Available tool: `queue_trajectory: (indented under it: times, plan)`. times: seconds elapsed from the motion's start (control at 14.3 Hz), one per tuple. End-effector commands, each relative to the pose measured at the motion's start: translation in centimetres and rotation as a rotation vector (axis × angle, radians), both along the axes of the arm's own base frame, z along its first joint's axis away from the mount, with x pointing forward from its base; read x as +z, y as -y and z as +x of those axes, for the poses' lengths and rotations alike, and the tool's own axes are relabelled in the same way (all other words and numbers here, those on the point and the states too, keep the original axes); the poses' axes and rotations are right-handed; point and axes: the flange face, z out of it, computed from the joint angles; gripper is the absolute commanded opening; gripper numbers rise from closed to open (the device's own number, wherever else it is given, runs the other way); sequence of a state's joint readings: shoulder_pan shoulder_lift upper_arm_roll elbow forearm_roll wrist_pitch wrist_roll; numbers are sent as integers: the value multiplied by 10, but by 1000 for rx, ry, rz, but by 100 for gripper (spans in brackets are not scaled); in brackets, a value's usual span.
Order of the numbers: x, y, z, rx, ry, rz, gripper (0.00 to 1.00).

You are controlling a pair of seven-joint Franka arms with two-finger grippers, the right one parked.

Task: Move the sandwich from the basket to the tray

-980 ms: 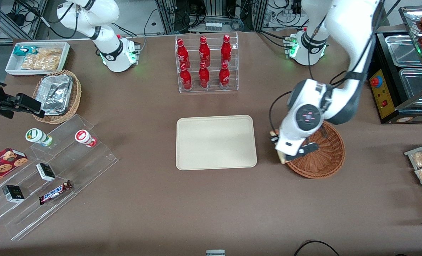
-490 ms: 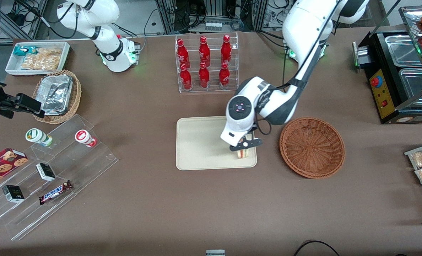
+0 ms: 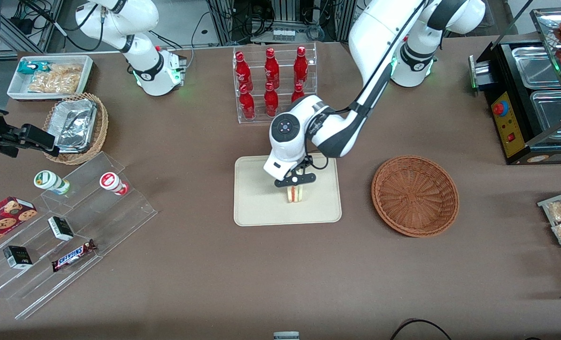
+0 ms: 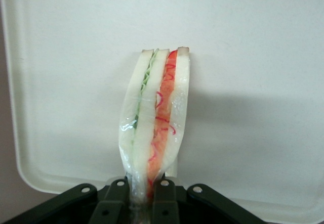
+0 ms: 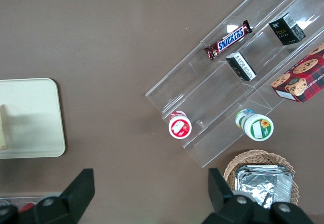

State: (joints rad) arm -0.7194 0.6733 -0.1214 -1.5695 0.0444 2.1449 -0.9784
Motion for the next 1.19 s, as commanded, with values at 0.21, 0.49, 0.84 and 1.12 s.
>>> queue_trajectory:
  times: [0.21,0.49,0.84,1.12]
  plan:
    - [4,5,10,7,33,-18,100]
    - [75,-2,17,14,60,-20,100]
    - [135,-52,35,106,29,58,100]
    - [167,-128,71,86,-26,83,100]
